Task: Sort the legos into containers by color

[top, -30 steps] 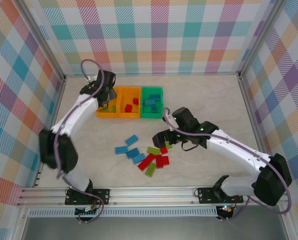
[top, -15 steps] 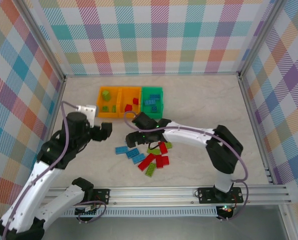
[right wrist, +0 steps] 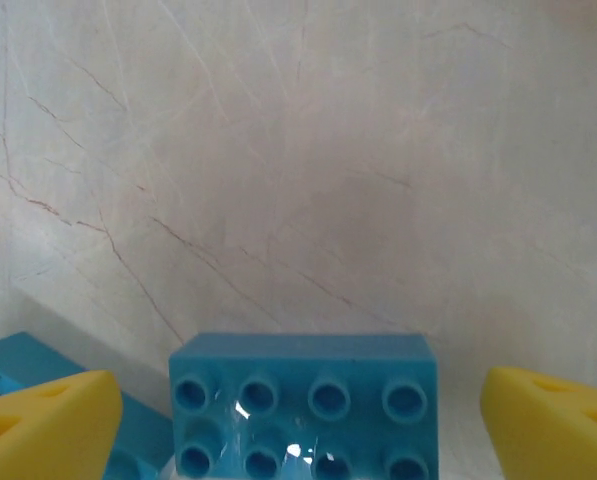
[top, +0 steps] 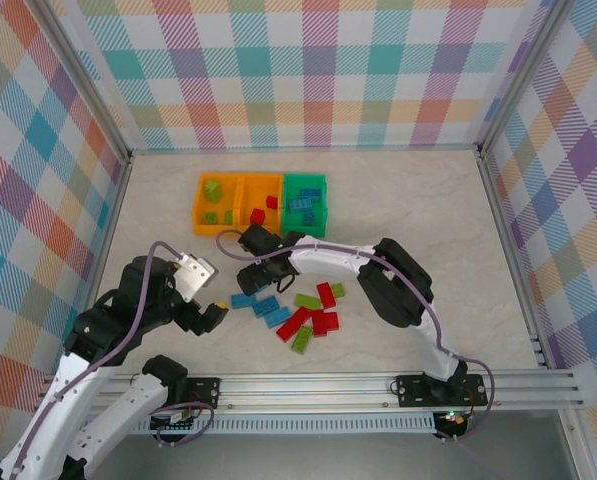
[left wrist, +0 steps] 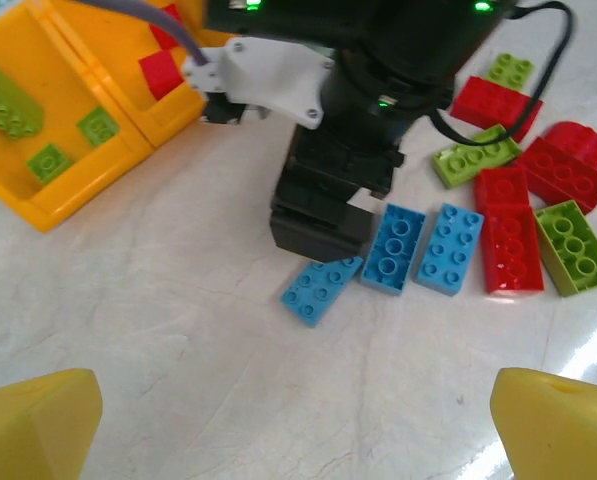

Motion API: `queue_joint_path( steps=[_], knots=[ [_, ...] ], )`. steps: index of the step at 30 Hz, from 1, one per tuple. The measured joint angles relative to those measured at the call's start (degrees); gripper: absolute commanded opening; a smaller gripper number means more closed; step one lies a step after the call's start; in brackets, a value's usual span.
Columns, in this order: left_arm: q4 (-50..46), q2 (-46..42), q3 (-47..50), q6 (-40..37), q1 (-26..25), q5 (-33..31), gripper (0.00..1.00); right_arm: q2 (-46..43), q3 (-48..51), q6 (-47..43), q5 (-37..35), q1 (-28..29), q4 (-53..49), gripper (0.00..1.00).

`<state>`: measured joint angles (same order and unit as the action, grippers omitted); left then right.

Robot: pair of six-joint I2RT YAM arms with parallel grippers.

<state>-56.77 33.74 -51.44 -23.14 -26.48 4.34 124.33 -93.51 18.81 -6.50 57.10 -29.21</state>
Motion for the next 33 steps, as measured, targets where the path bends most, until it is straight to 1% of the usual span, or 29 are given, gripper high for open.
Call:
queue_joint_path(
  steps=[3, 10, 14, 18, 21, 23, 25, 28, 30, 33],
  knots=[
    [-0.1, -0.3, 0.0, -0.8, 0.0, 0.8, 1.00, 1.7, -1.2, -0.3, -0.2, 0.0, -0.7, 0.74],
    [0.1, -1.3, 0.3, -1.8, 0.0, 1.3, 1.00, 1.7, -1.5, 0.2, -2.1, -0.1, -1.7, 0.57],
    [0.2, -1.5, 0.4, -2.0, 0.0, 3.1, 1.00, 0.0, 0.4, 0.4, -3.4, -0.2, -1.5, 0.55],
    [2.7, -2.6, 0.6, -1.3, 0.0, 6.0, 1.00, -7.0, 6.9, 0.9, -4.0, -1.6, -0.9, 0.54],
    [5.8, -3.0, 0.6, 1.6, 0.0, 8.0, 1.00, -14.3, 10.1, 1.2, -4.3, -4.8, 0.9, 0.54],
    [7.7, -2.9, 0.6, 4.0, 0.0, 8.6, 1.00, -18.2, 10.4, 1.2, -4.9, -7.9, 2.5, 0.54],
    [9.6, -2.3, 0.6, 7.2, 0.0, 8.3, 1.00, -20.3, 9.6, 1.0, -5.5, -11.4, 4.3, 0.55],
    [10.6, 0.4, -0.4, 12.7, 0.0, 5.9, 1.00, -19.6, 6.5, -0.1, -6.3, -16.3, 5.9, 0.56],
    [10.8, 3.1, -1.5, 16.5, 0.0, 3.6, 1.00, -16.8, 3.2, -1.2, -6.8, -19.1, 6.5, 0.56],
    [10.9, 6.8, -2.6, 21.6, 0.0, 1.1, 1.00, -10.9, -2.6, -2.4, -6.9, -21.2, 6.6, 0.58]
  ],
)
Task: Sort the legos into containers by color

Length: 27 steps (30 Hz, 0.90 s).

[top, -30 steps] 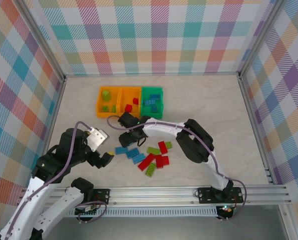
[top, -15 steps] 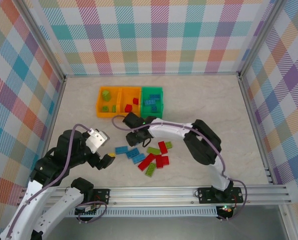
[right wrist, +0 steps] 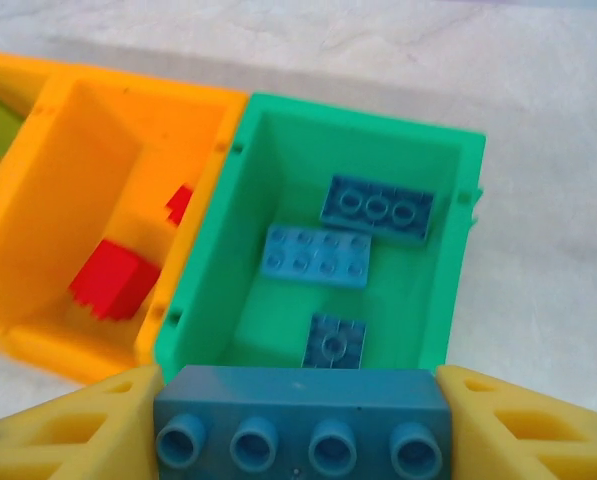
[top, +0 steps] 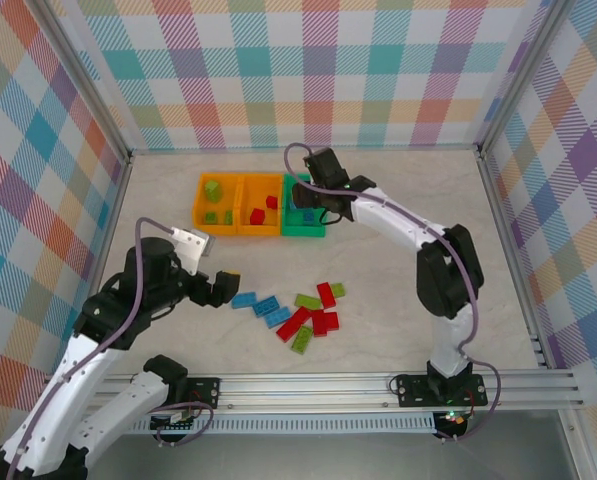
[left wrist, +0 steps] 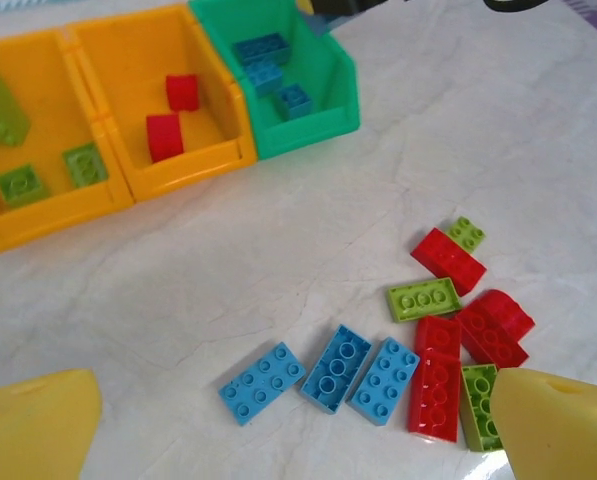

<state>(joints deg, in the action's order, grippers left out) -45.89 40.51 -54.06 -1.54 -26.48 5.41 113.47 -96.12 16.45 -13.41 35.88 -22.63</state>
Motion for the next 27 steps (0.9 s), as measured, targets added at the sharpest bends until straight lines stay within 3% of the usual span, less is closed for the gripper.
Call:
queue_joint_path(
  steps=[6, 11, 17, 22, 27],
  knots=[
    [0.0, 4.7, -1.2, 7.1, 0.0, -1.7, 1.00, 11.3, -11.6, -2.1, 0.5, -0.8, -2.4, 0.74],
    [0.0, 5.8, -1.6, 9.6, 0.0, -1.6, 1.00, 14.0, -15.6, -3.7, 0.6, -1.0, -5.4, 0.84],
    [1.7, 6.7, -1.7, 11.4, 0.0, 0.4, 1.00, 12.5, -14.5, -4.1, 1.5, -1.3, -6.2, 0.84],
    [3.0, 8.2, -1.7, 15.6, -2.2, 1.3, 1.00, 0.0, -1.7, -3.7, 4.6, -1.4, -6.4, 0.88],
    [5.2, 12.1, -1.6, 21.8, -12.4, -1.2, 0.98, -22.0, 15.1, -2.3, 8.7, -1.4, -4.7, 0.95]
  ],
)
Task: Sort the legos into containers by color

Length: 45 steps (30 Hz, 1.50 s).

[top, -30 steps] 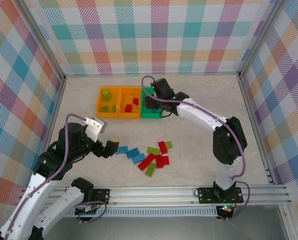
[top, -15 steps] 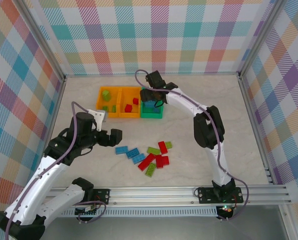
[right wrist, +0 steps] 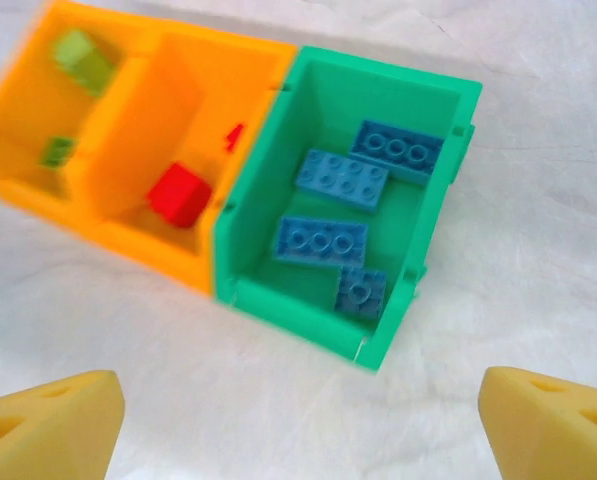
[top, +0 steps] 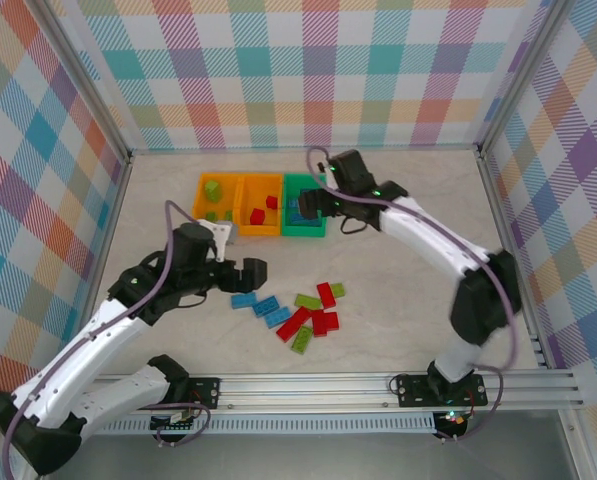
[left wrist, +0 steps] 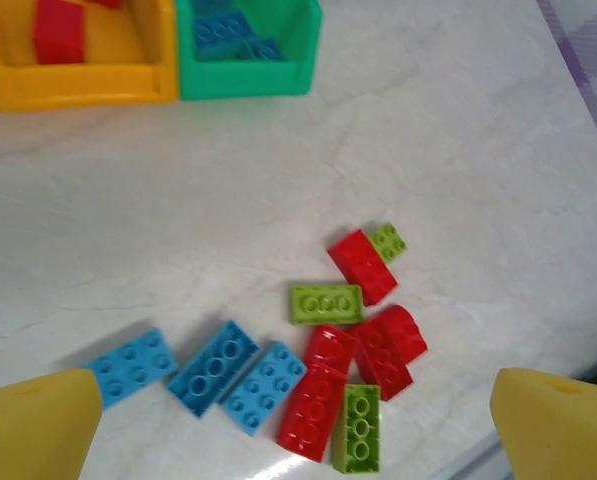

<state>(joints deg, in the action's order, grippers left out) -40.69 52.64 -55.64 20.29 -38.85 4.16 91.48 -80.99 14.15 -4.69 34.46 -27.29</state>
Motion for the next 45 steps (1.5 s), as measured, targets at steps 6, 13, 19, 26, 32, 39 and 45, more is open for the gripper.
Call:
queue_joint_path(
  steps=[6, 13, 19, 26, 32, 39, 45],
  knots=[
    [1.0, 11.1, 0.0, 6.0, -15.1, -6.4, 0.78, -22.7, 18.6, 3.8, 1.8, 0.0, 0.7, 0.99],
    [1.7, 26.7, 1.9, 12.3, -27.2, -11.5, 0.53, -33.7, 29.2, 7.7, 2.0, 0.0, -3.5, 1.00],
    [2.0, 29.1, 5.4, 14.4, -28.2, -14.8, 0.46, -33.4, 29.5, 8.6, 2.6, 0.0, -3.8, 1.00],
    [4.7, 32.2, 6.2, 14.2, -28.2, -14.6, 0.45, -31.1, 29.5, 9.2, 3.8, 0.0, -3.8, 1.00],
    [6.1, 34.1, 6.7, 13.7, -28.2, -14.6, 0.45, -31.3, 29.5, 9.5, 3.9, 0.0, -3.8, 1.00],
    [7.7, 35.7, 6.8, 13.3, -28.2, -14.5, 0.46, -32.7, 29.5, 10.6, 5.4, 0.0, -4.0, 1.00],
    [9.6, 36.7, 6.8, 13.0, -28.2, -14.3, 0.36, -33.0, 29.4, 11.1, 6.3, 0.0, -4.4, 1.00]
  ],
)
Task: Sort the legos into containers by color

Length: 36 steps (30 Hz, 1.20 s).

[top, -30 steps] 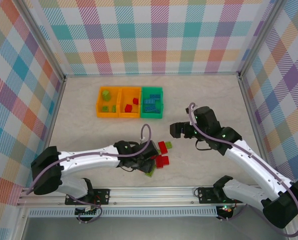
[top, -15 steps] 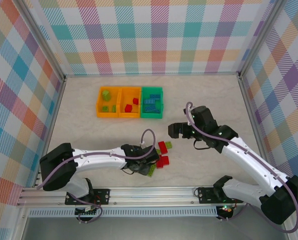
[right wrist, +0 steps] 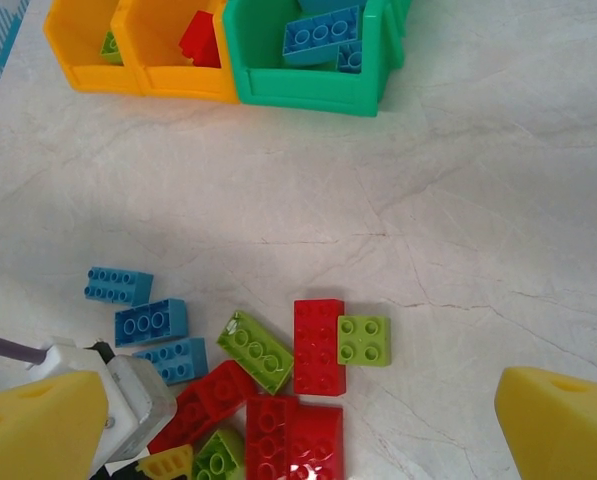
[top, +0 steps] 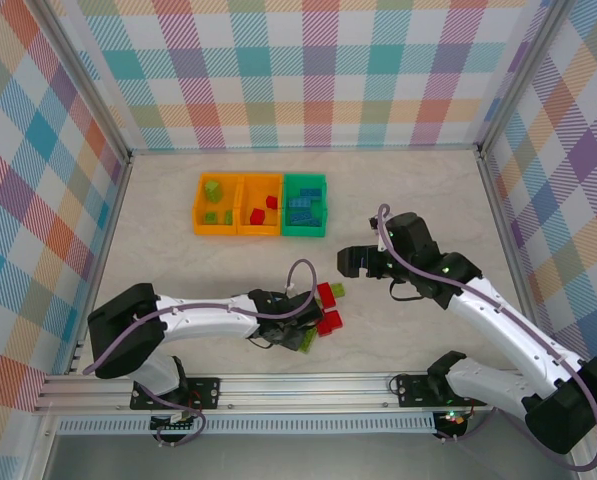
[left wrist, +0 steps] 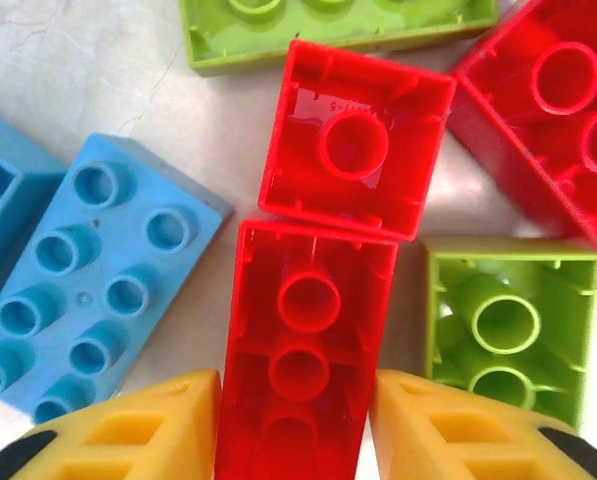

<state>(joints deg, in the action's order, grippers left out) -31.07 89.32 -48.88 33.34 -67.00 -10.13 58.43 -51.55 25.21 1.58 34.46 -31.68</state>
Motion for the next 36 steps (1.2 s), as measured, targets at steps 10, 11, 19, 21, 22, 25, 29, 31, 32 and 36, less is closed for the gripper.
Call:
queue_joint_path(
  steps=[10, 11, 19, 21, 22, 25, 29, 31, 32, 36],
  knots=[
    [0.8, -0.4, 0.0, -0.1, 0.0, -0.1, 0.29, -0.1, -2.3, 0.0, 5.1, 0.0, -4.3, 1.00],
    [0.6, -1.4, 0.0, -0.1, 0.0, -0.3, 0.29, -0.1, -2.6, 0.0, 6.0, 0.0, -4.7, 1.00],
    [-1.7, -16.8, -6.0, -3.6, 8.0, -4.3, 0.26, -1.7, -3.1, 0.1, 9.9, 0.0, -5.5, 1.00],
    [-1.1, -18.5, -8.6, -5.6, 13.8, -4.9, 0.26, -1.9, -3.1, 0.2, 10.1, 0.0, -5.0, 1.00],
    [-0.3, -18.4, -10.2, -6.8, 17.1, -5.2, 0.26, -1.9, -3.1, 0.3, 10.1, 0.0, -4.8, 1.00],
    [1.5, -14.4, -15.0, -10.4, 25.8, -5.5, 0.26, -1.4, -3.2, 0.6, 10.2, 0.0, -4.4, 1.00],
    [4.2, -2.6, -22.9, -14.2, 34.6, -5.1, 0.26, -0.9, -3.3, 1.0, 10.5, 0.0, -4.2, 1.00],
    [4.9, 4.4, -27.8, -15.5, 37.9, -4.4, 0.27, -1.0, -3.3, 1.1, 10.5, 0.0, -4.2, 1.00],
    [5.4, 7.3, -29.6, -15.8, 39.1, -4.1, 0.28, -1.0, -3.3, 1.1, 10.5, 0.0, -4.2, 1.00],
    [6.2, 18.5, -37.5, -16.8, 43.3, -1.8, 0.39, -1.0, -3.3, 1.2, 10.5, 0.0, -4.2, 1.00]
  ],
)
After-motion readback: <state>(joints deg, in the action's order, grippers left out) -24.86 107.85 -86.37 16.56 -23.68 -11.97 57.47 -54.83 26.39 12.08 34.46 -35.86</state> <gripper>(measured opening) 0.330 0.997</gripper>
